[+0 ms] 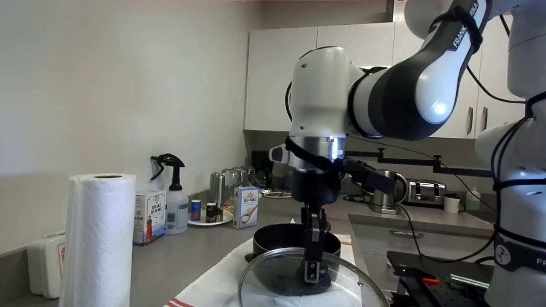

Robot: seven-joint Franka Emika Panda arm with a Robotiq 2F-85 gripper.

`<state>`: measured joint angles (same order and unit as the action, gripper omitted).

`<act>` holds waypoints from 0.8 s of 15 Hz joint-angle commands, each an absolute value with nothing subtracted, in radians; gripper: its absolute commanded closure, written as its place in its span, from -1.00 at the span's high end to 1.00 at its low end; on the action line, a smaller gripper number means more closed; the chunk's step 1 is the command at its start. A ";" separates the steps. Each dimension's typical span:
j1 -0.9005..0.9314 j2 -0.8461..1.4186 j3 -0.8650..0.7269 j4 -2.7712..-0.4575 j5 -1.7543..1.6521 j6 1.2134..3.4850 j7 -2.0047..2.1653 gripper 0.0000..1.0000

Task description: Take the lid off the pot

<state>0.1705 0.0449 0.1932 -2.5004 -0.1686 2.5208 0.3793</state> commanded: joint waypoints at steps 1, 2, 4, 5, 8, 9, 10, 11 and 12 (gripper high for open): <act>0.191 0.103 0.182 -2.504 -0.199 2.602 0.406 -0.50; 0.193 0.122 0.176 -2.501 -0.197 2.613 0.403 -0.50; 0.195 0.162 0.162 -2.492 -0.194 2.644 0.394 -0.50; 0.195 0.184 0.151 -2.484 -0.201 2.663 0.392 -0.50; 0.199 0.233 0.119 -2.468 -0.193 2.696 0.382 -0.50; 0.205 0.246 0.108 -2.465 -0.197 2.705 0.383 -0.50; 0.209 0.261 0.098 -2.456 -0.197 2.711 0.380 -0.50; 0.213 0.281 0.085 -2.442 -0.203 2.716 0.381 -0.50; 0.219 0.295 0.074 -2.432 -0.205 2.720 0.384 -0.50</act>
